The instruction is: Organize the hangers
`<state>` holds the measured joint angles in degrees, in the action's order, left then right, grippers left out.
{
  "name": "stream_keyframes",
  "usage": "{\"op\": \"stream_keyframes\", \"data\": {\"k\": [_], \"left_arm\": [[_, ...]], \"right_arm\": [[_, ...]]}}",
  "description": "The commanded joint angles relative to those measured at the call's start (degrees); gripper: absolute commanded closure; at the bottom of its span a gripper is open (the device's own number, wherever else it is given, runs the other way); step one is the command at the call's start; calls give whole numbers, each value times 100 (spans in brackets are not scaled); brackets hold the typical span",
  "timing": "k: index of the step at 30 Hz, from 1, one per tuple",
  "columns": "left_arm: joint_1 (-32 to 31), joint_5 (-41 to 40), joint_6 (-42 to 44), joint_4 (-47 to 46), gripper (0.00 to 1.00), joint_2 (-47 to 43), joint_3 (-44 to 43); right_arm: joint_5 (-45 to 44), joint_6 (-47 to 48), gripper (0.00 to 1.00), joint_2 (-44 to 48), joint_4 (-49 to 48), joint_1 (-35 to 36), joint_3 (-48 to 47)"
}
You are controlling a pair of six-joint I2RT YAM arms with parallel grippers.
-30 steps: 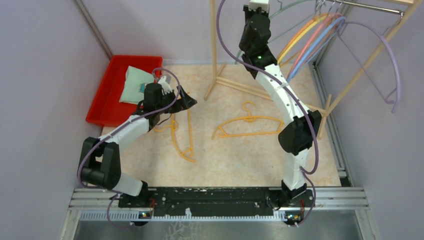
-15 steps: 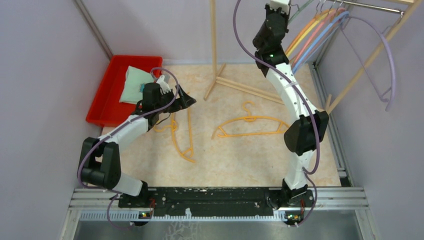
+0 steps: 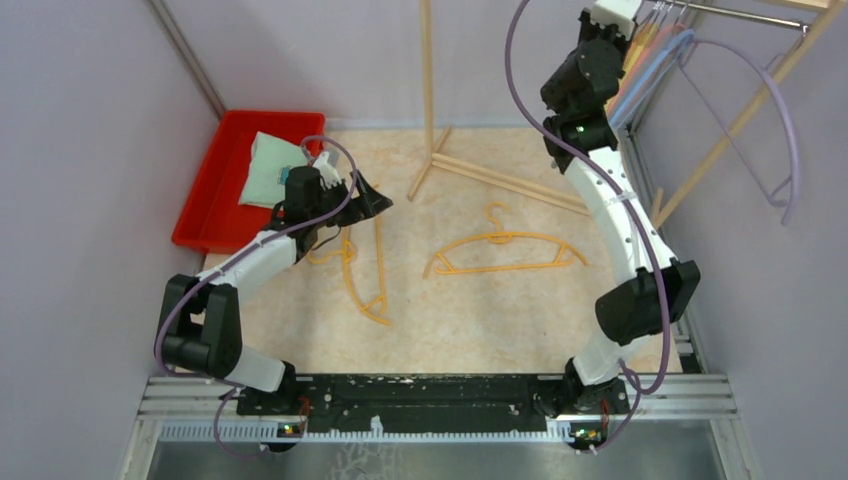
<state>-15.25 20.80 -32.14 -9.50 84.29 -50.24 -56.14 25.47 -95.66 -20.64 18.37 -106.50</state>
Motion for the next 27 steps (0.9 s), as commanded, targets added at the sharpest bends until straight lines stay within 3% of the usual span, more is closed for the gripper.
{"op": "stream_keyframes", "data": {"k": [1,13,23,27], "left_arm": [[31,100,-20,-204,6,-80,71],[80,155,-48,-55,6,-174,145],[118,153,14,12,6,-257,200],[127,178,36,26,6,-230,187]], "right_arm": [[-177,111,100,547,-272,-245,185],[-90,-66,100,1040,142,-843,882],[475,-751,100,1465,864,-847,948],[1240,-1180,100,1786,1402,-844,910]]}}
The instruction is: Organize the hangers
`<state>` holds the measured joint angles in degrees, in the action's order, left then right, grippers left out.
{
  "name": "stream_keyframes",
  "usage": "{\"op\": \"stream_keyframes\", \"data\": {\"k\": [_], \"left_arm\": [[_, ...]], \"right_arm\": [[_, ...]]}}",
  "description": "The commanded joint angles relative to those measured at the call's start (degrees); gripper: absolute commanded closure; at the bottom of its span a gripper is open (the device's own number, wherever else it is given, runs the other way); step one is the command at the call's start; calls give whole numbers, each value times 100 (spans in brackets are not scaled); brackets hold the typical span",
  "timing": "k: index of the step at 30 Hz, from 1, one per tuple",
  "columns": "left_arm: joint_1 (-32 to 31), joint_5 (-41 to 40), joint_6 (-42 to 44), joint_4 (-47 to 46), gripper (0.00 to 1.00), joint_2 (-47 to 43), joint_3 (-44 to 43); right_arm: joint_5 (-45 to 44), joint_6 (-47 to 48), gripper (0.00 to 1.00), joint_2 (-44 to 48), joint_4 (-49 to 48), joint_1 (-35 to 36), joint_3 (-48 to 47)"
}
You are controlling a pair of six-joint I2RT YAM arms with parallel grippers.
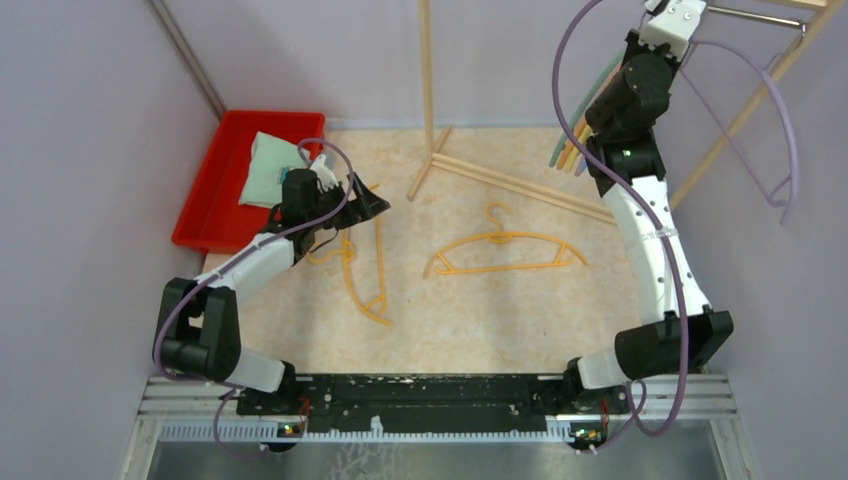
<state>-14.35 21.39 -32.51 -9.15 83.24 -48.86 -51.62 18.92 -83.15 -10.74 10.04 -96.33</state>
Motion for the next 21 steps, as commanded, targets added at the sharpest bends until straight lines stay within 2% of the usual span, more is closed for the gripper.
{"op": "stream_keyframes", "data": {"k": [1,7,9,10,11,16,19,21], "left_arm": [[44,108,99,6,6,-118,33],[71,-4,284,125,5,21,-57],[81,-25,313,151,5,87,-87],[81,-28,312,138,5,111,-95],[81,-37,312,132,5,148,-104],[96,-139,315,119,3,251,-132],[99,-202,324,159,2,247,-149],[99,-228,351,227,1,204,-158]], "right_arm": [[1066,-621,100,645,532,-11,-105],[3297,-1059,100,1176,1361,40,-285],[3729,-1030,100,1180,1765,185,-537],[3868,-960,96,1179,1921,318,-621],[3958,-866,82,1172,2048,466,-680],[4420,-768,54,953,2798,1175,-985],[4628,-879,39,742,3151,1562,-999],[4845,-1122,35,589,3374,1771,-945]]}}
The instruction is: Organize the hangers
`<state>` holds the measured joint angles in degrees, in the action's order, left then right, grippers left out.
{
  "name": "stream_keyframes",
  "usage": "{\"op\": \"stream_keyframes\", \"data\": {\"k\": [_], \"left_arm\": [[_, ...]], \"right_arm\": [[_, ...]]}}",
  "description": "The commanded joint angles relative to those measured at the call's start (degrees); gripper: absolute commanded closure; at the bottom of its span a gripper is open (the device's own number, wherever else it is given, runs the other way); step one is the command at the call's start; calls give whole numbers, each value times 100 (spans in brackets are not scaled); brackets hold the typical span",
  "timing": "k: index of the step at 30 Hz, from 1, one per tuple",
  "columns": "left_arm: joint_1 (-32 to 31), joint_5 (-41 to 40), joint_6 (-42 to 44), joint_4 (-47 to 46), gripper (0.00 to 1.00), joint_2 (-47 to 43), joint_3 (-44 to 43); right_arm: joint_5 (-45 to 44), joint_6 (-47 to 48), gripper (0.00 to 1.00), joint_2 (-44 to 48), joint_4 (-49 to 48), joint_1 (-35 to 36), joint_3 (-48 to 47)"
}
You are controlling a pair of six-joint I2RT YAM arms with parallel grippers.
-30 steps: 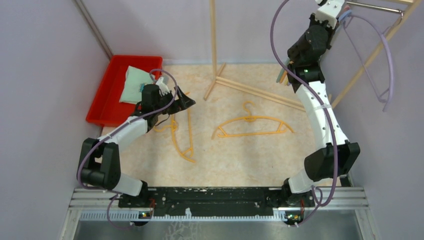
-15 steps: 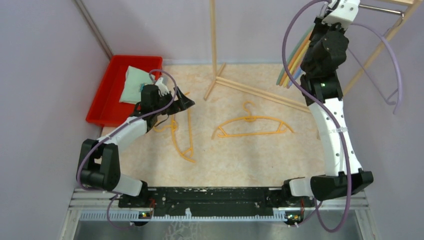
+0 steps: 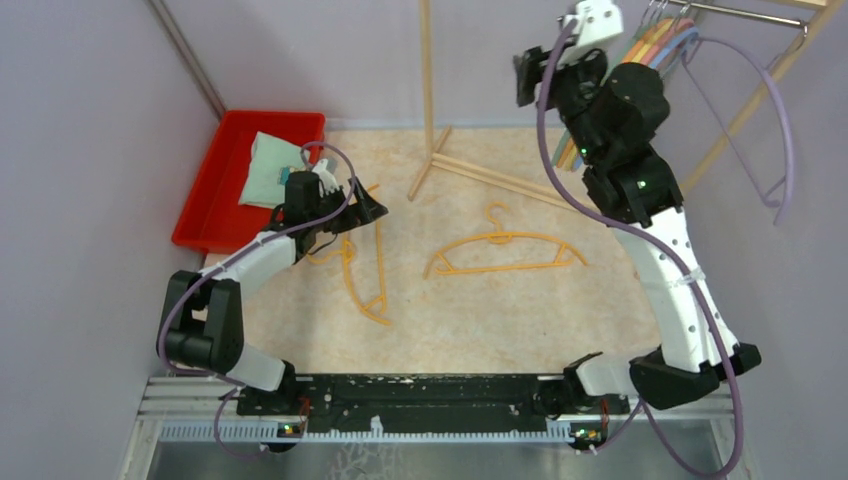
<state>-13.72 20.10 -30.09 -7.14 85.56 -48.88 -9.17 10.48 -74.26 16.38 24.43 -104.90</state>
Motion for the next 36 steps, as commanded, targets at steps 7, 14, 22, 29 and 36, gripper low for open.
{"op": "stream_keyframes", "data": {"k": [7,14,22,29,36], "left_arm": [[44,-290,274,504,0,-260,-192],[54,-509,-149,1037,0,-631,-150],[286,-1288,-543,1728,0,-1106,-714],[1486,-1007,-676,2533,0,-1127,-1479],[2220,-1274,-463,2873,0,-1404,-1588]], "right_arm": [[1270,-1270,30,-1304,1407,822,-86],[1317,-1517,26,-1903,1605,1235,6],[1396,-1283,27,-2194,1685,2014,441],[1617,-1386,28,-2508,1484,2484,700],[1698,-1638,32,-3107,1311,2906,663]]}}
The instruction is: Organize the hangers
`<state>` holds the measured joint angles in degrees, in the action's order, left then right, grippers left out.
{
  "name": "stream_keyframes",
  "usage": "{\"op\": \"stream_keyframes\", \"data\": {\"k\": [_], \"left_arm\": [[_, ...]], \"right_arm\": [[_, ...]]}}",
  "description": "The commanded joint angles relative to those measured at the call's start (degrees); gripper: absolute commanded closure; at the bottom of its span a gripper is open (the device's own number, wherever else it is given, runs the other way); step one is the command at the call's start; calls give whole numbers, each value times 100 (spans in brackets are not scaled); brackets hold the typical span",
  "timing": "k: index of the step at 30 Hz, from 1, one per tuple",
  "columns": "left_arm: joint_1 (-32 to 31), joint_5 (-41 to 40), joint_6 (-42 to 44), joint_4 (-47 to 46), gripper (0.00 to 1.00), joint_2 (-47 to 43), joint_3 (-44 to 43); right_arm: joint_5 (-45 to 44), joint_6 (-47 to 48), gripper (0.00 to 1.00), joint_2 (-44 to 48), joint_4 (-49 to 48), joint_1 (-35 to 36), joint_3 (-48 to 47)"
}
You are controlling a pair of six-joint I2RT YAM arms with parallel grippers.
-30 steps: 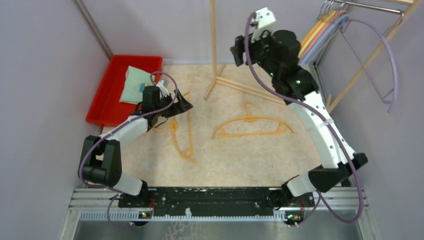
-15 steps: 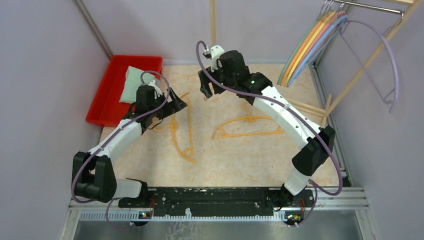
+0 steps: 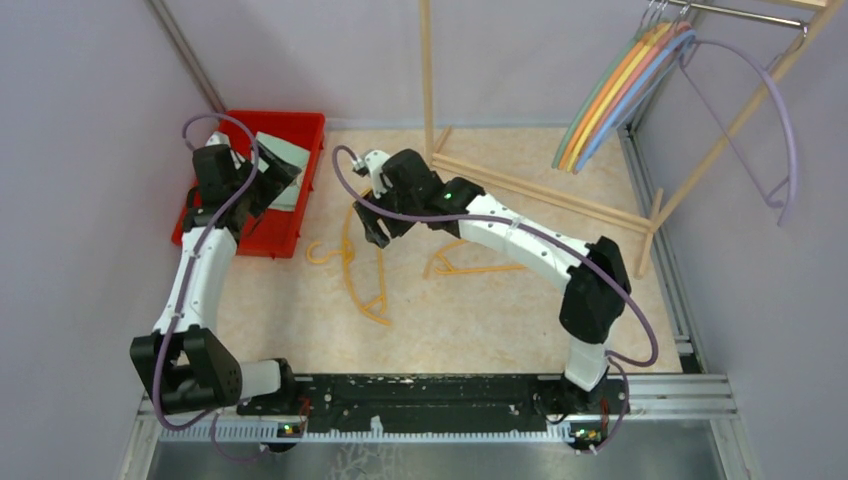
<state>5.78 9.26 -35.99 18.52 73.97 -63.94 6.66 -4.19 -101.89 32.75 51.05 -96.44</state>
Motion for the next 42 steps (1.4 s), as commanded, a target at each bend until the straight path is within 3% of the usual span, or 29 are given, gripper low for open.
{"op": "stream_keyframes", "data": {"k": [1,7,13,27,35,42], "left_arm": [[353,-222,129,258,0,-259,-65],[610,-373,246,-67,0,-210,-8],[698,12,38,-690,0,-572,389],[696,460,47,-711,0,-784,535],[701,597,-92,-797,0,-946,719],[702,570,-32,-700,0,-1095,758]], "right_arm": [[110,-178,33,-497,-278,307,-268],[43,-425,39,-1422,-232,569,-494],[-125,-528,45,-2183,-31,796,-899],[56,-813,46,-2623,-67,1082,-1173],[-420,-812,48,-2904,-13,1168,-1124],[-1071,-749,56,-3065,94,1320,-998]]}}
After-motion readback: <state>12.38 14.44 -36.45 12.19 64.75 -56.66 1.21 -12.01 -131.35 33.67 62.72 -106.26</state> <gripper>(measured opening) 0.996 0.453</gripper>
